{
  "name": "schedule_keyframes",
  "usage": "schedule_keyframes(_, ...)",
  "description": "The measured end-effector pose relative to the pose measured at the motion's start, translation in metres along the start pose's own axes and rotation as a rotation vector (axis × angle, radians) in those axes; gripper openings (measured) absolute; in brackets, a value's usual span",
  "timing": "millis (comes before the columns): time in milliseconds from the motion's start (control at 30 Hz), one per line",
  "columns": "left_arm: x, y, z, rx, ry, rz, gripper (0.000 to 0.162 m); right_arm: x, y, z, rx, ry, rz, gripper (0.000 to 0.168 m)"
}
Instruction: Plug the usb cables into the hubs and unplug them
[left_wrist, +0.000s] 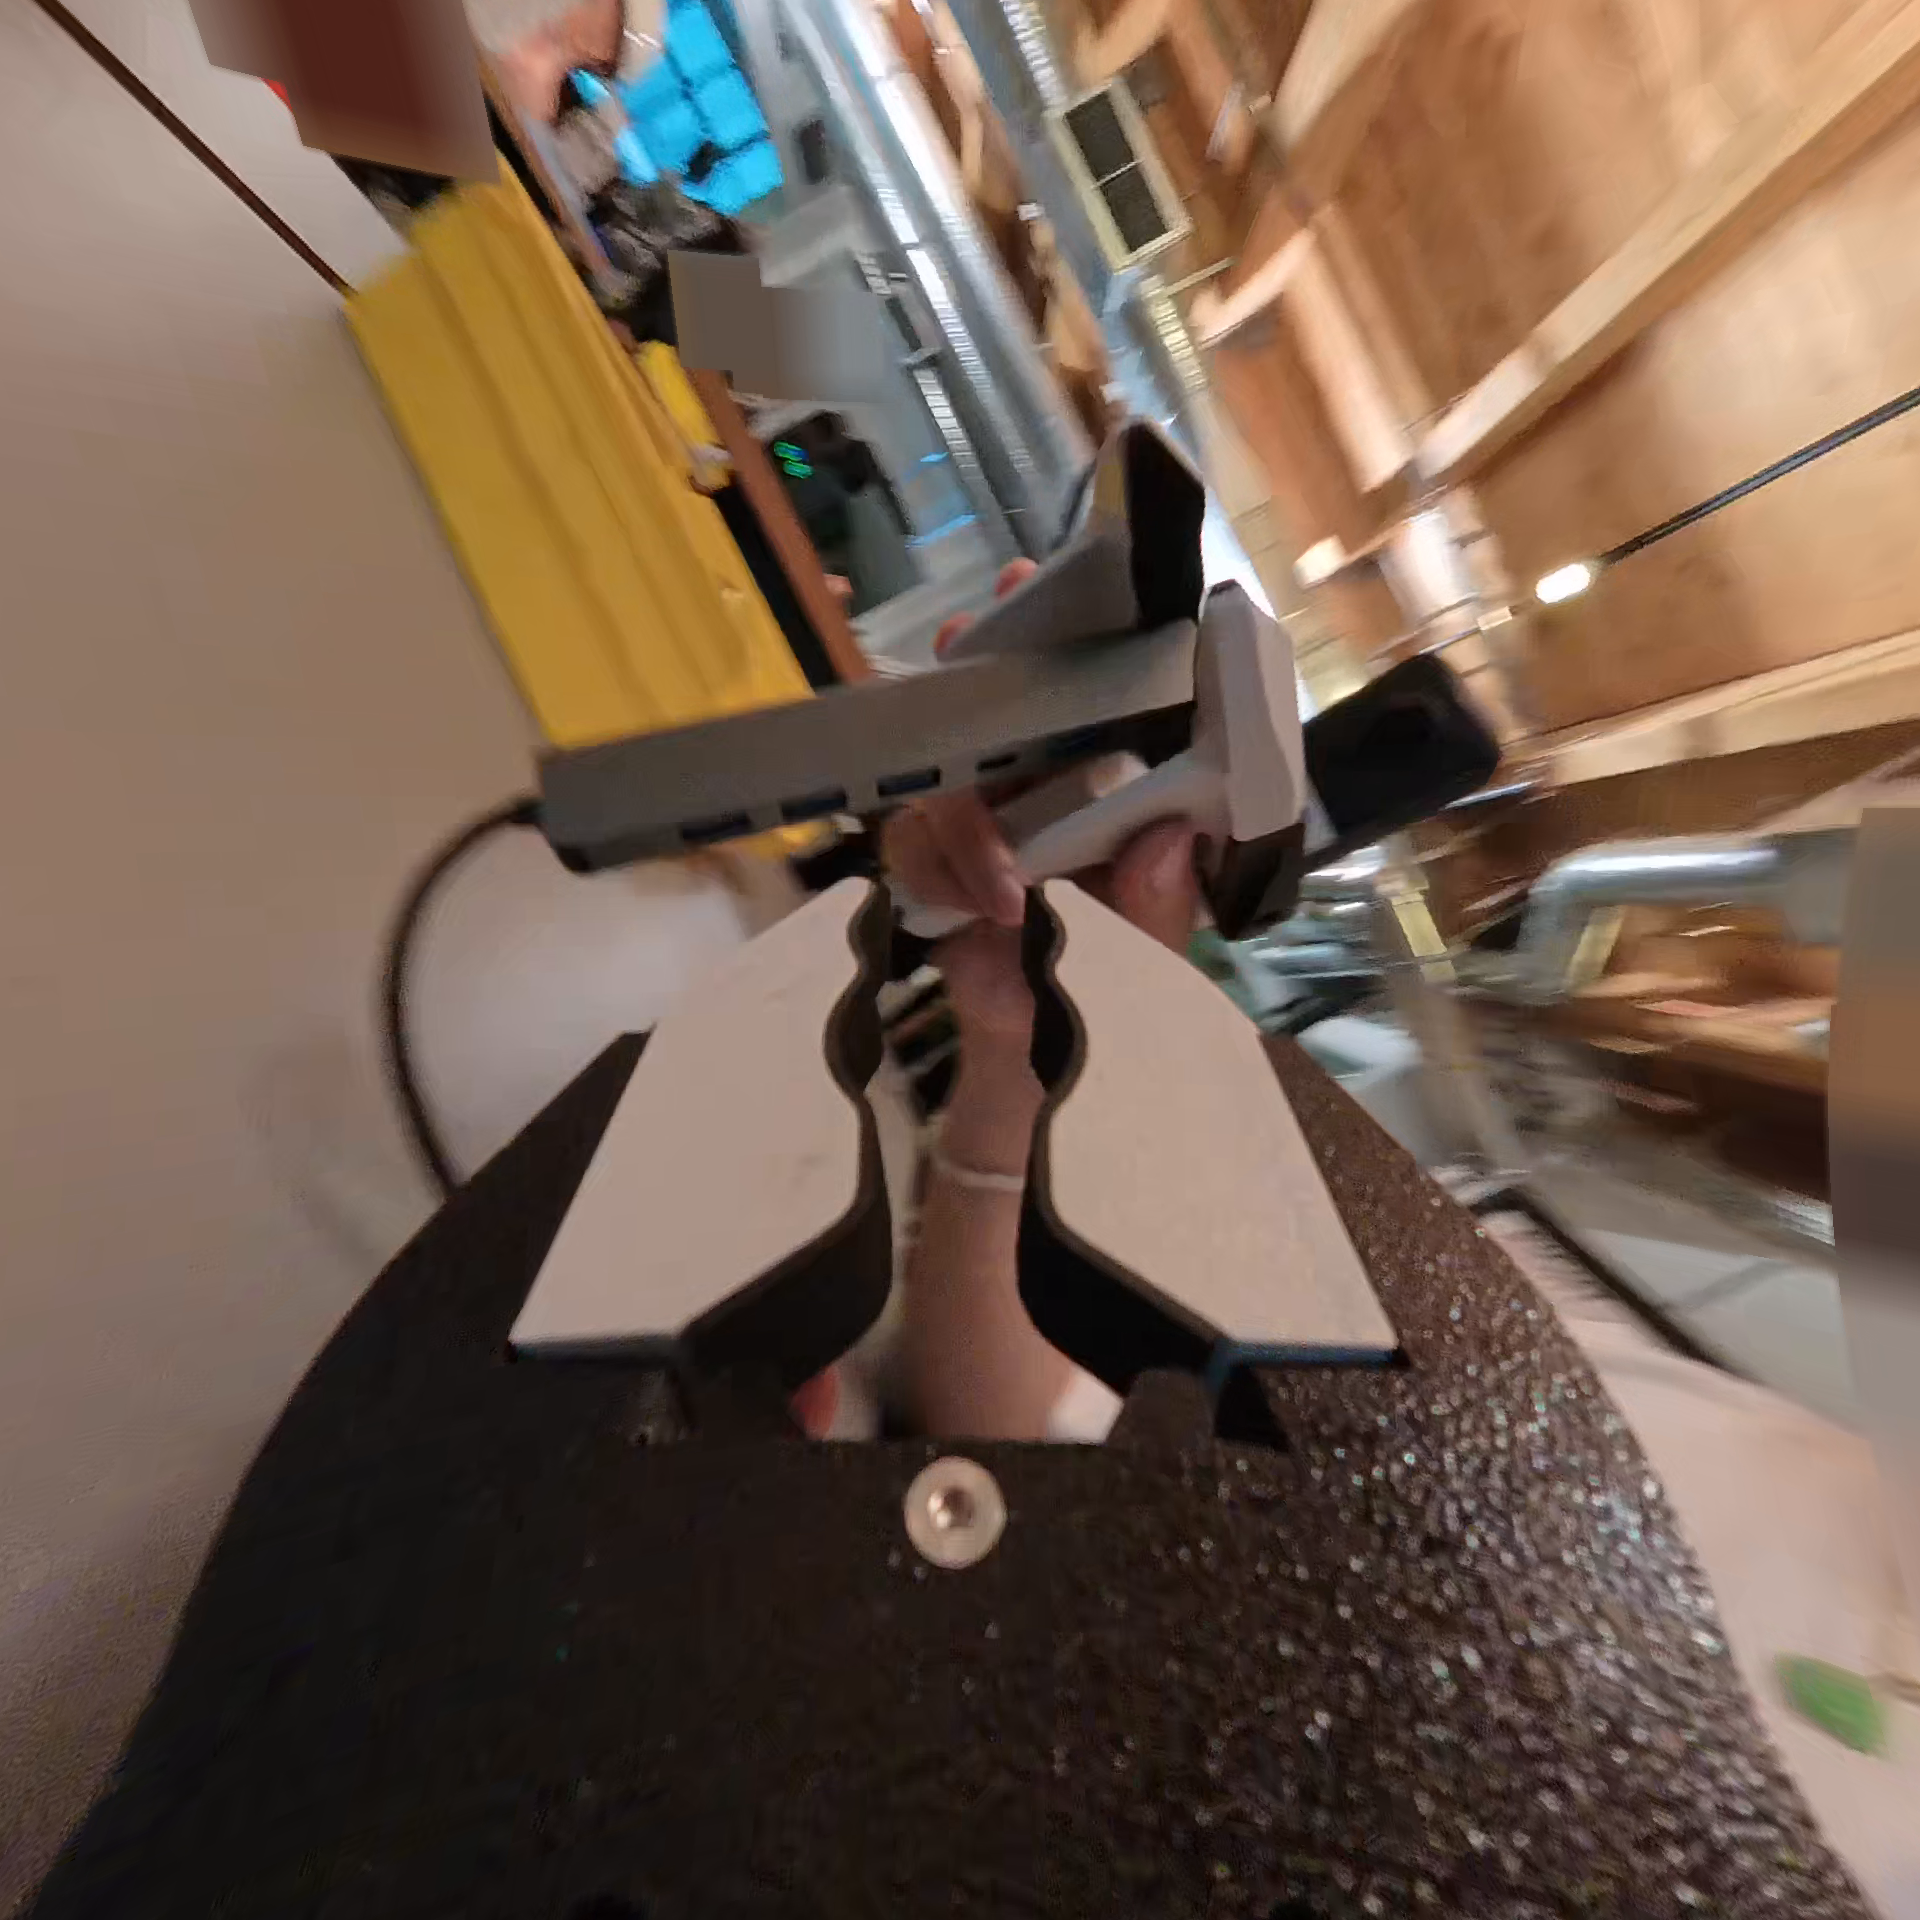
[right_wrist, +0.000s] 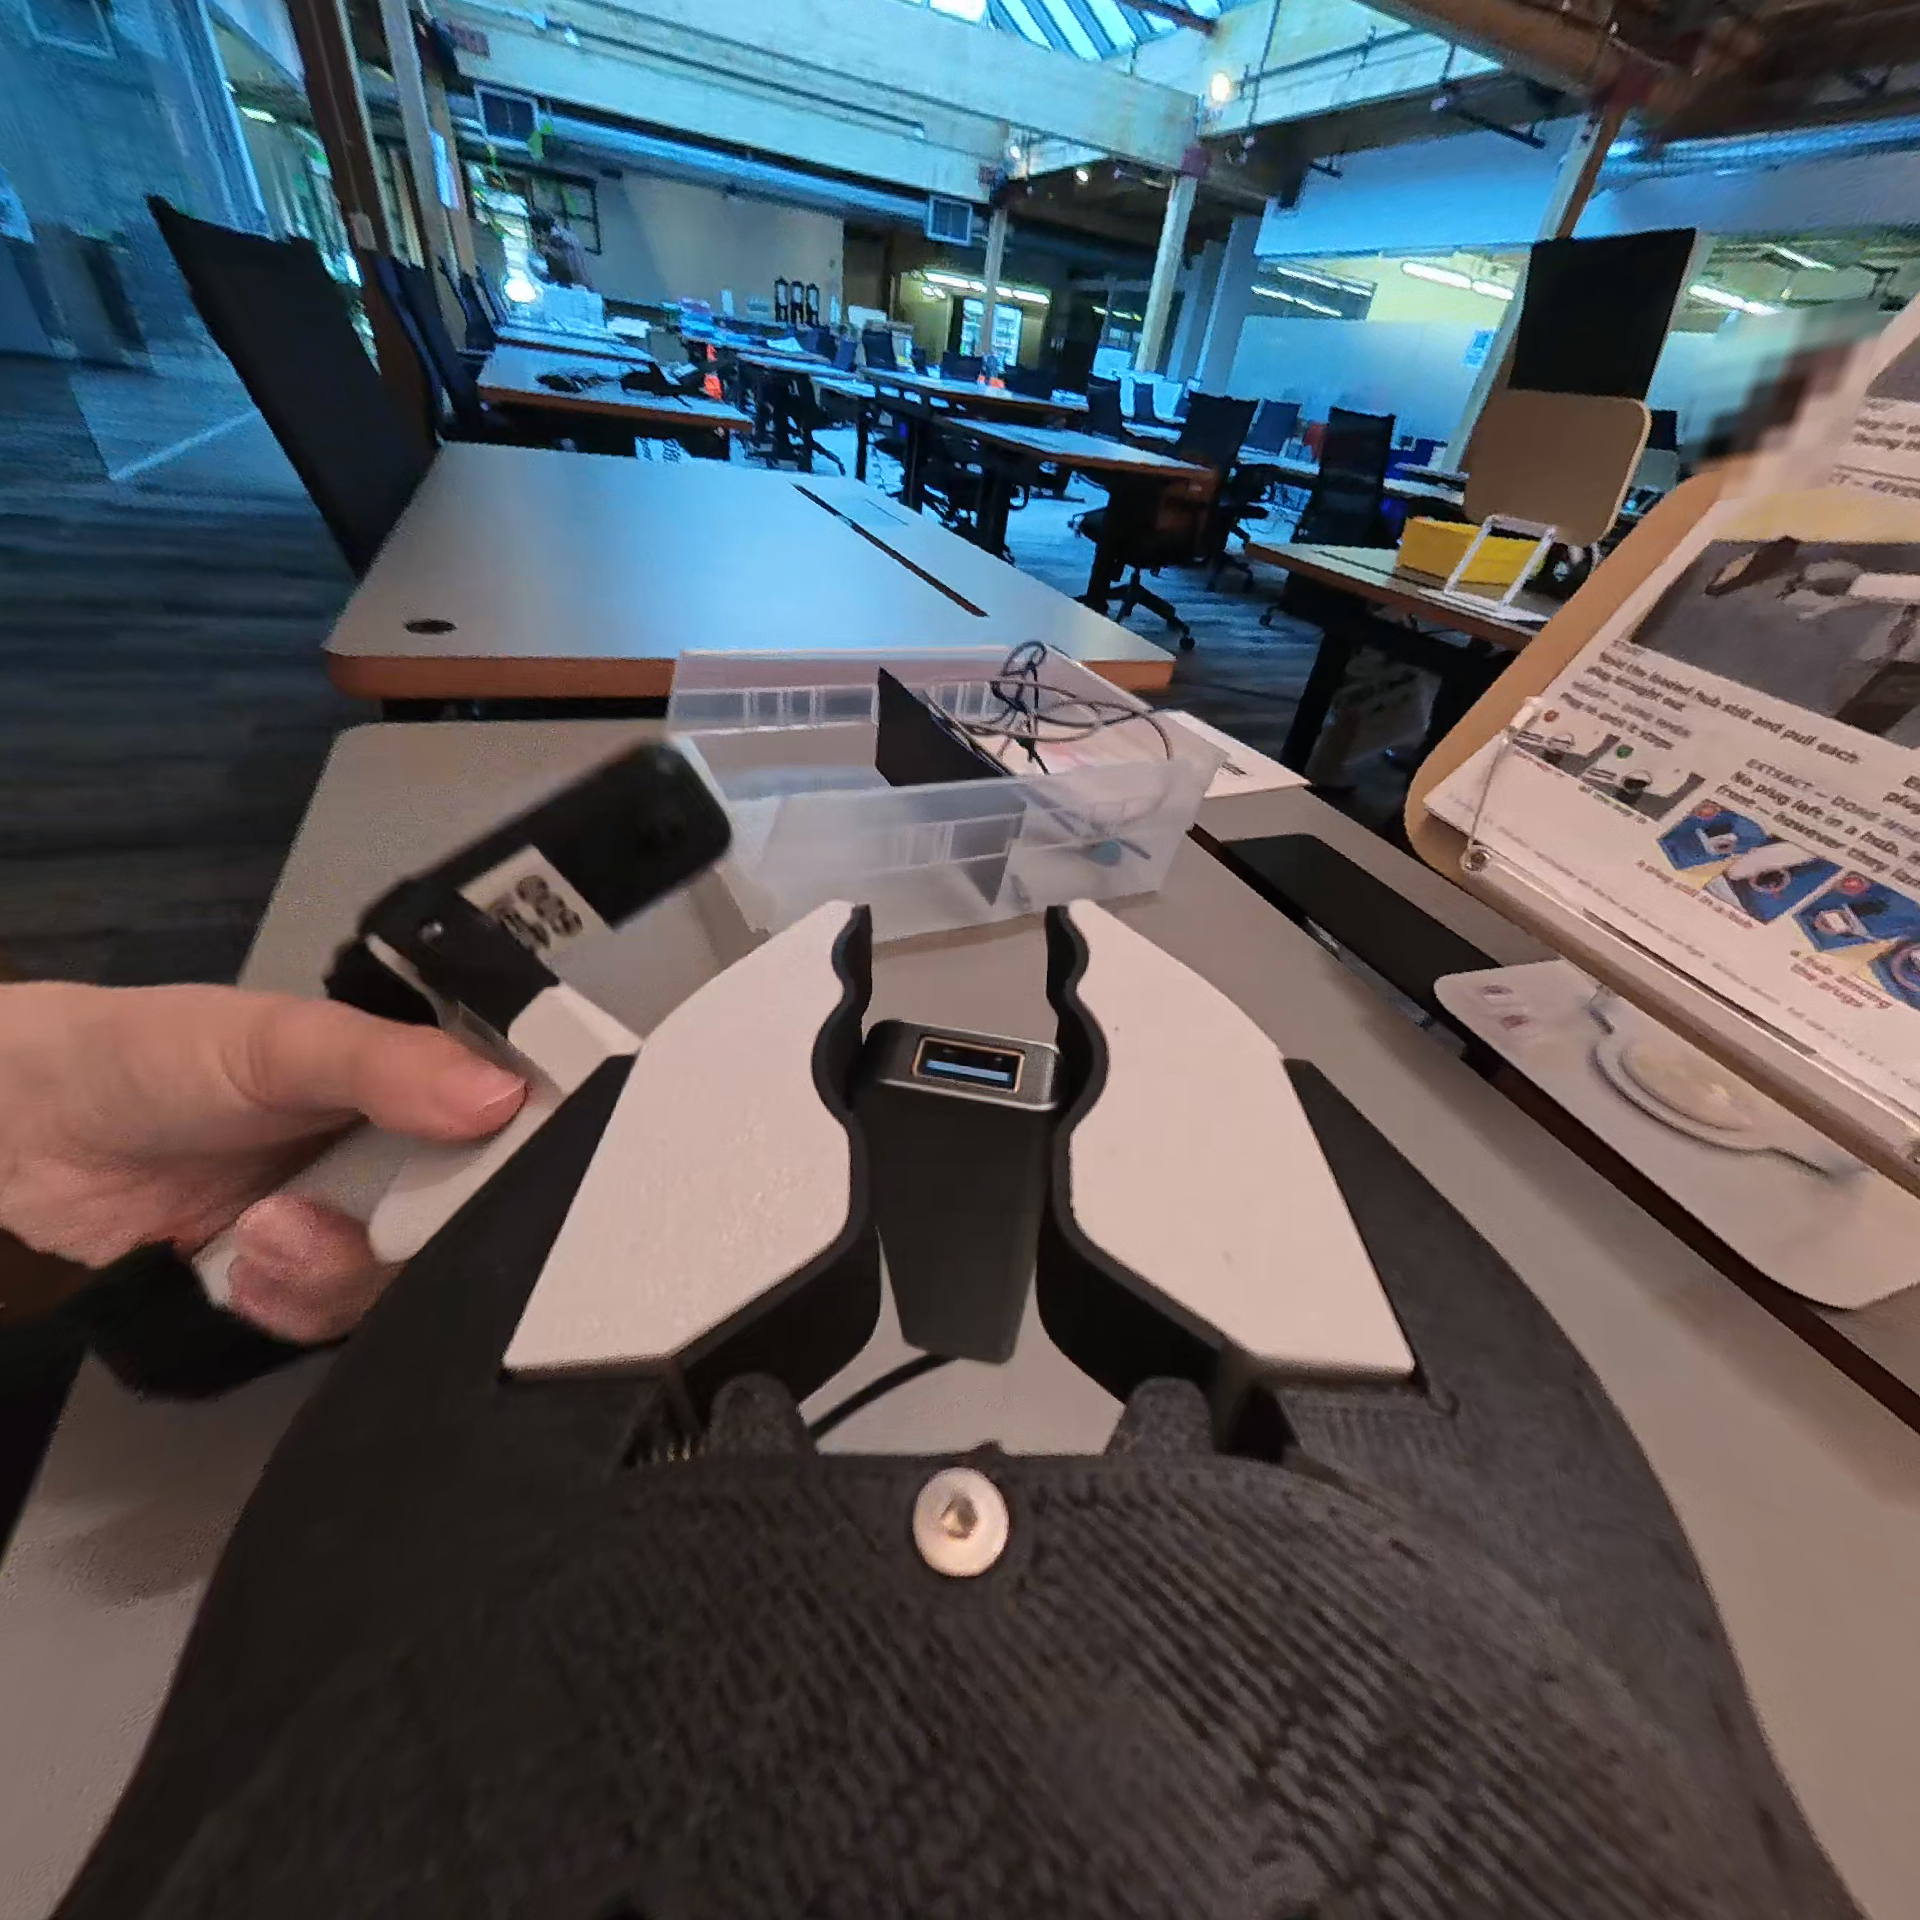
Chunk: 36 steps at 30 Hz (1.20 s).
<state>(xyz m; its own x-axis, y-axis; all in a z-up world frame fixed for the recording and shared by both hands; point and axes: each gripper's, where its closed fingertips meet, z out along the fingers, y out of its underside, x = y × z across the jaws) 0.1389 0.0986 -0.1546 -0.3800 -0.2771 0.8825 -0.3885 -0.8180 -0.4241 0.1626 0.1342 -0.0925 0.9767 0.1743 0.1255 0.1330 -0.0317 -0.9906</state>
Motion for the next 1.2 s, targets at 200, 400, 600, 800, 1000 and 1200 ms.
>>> schedule_keyframes(200, 0.011, 0.011, 0.025, 0.104, 0.257, -0.422, 0.056, -0.019, -0.032, -0.006, 0.128, -0.048, -0.008, 0.033)
schedule_keyframes(400, 0.025, -0.042, 0.025, 0.328, 0.362, -0.461, 0.059, -0.03, -0.035, -0.013, 0.122, -0.053, -0.185, 0.033)
schedule_keyframes(600, 0.029, -0.072, 0.023, 0.325, 0.206, -0.237, 0.016, -0.034, -0.023, -0.009, 0.045, -0.076, -0.232, 0.032)
schedule_keyframes(800, 0.036, -0.102, 0.014, 0.226, 0.016, 0.015, 0.009, 0.002, -0.014, -0.016, -0.005, 0.001, 0.109, 0.043)
schedule_keyframes(1000, 0.043, -0.122, 0.022, 0.184, -0.058, -0.019, 0.009, 0.013, 0.005, 0.0, -0.049, 0.144, -0.111, 0.061)
schedule_keyframes(1200, 0.049, -0.098, 0.052, -0.12, -0.019, -0.045, 0.009, 0.012, -0.011, 0.003, 0.153, 0.215, -0.137, 0.04)
